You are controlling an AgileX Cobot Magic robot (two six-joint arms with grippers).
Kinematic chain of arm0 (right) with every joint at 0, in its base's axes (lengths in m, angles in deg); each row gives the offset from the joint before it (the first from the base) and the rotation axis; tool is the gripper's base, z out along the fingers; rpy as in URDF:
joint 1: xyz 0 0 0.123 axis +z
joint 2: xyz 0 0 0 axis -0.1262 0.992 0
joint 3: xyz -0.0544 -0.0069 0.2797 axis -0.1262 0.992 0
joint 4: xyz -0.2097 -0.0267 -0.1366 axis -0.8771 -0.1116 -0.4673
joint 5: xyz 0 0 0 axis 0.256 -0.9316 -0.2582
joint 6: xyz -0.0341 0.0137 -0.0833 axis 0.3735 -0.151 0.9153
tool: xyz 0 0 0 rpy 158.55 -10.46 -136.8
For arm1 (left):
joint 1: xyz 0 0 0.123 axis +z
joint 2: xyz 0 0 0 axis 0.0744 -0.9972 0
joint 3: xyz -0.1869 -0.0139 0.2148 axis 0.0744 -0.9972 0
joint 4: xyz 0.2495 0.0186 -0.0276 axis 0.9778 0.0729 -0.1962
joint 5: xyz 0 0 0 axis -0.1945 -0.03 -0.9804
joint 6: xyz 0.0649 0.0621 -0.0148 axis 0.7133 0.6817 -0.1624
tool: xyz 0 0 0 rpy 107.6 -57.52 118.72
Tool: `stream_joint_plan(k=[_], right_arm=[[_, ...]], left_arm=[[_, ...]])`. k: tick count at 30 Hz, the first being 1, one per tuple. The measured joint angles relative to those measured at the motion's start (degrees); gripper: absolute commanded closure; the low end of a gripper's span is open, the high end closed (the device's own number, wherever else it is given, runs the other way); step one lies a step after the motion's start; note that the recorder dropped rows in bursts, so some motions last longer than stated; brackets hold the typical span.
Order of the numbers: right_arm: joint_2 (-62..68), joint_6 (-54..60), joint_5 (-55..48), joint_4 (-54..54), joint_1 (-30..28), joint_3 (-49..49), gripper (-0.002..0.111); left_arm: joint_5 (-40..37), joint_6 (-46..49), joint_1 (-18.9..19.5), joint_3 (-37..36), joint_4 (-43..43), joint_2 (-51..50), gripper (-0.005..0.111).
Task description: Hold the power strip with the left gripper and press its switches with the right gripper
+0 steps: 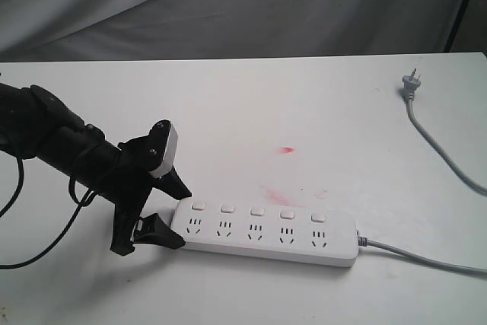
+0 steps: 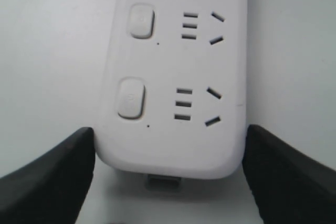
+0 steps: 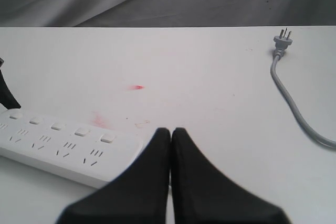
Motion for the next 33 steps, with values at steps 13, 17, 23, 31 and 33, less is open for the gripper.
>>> stream_joint_plan(k=[13,17,23,31,33], right_arm=[[0.0,0.0,1.57,0.0,0.0,0.0,0.108],[0.0,0.0,6.18,0.0,0.0,0.0,0.108],[0.0,0.0,24.18,0.0,0.0,0.08,0.108],[0.0,0.0,38.89,0.0,0.0,0.08,0.108],[0.0,0.0,38.98,0.0,0.0,0.08,0.108]], left_arm=[[0.0,0.0,0.0,0.0,0.0,0.0,0.107],[0.0,0.0,0.0,0.0,0.0,0.0,0.107],[0.0,0.0,0.0,0.0,0.0,0.0,0.107],[0.0,0.0,0.0,0.0,0.0,0.0,0.107],[0.0,0.0,0.0,0.0,0.0,0.0,0.107]])
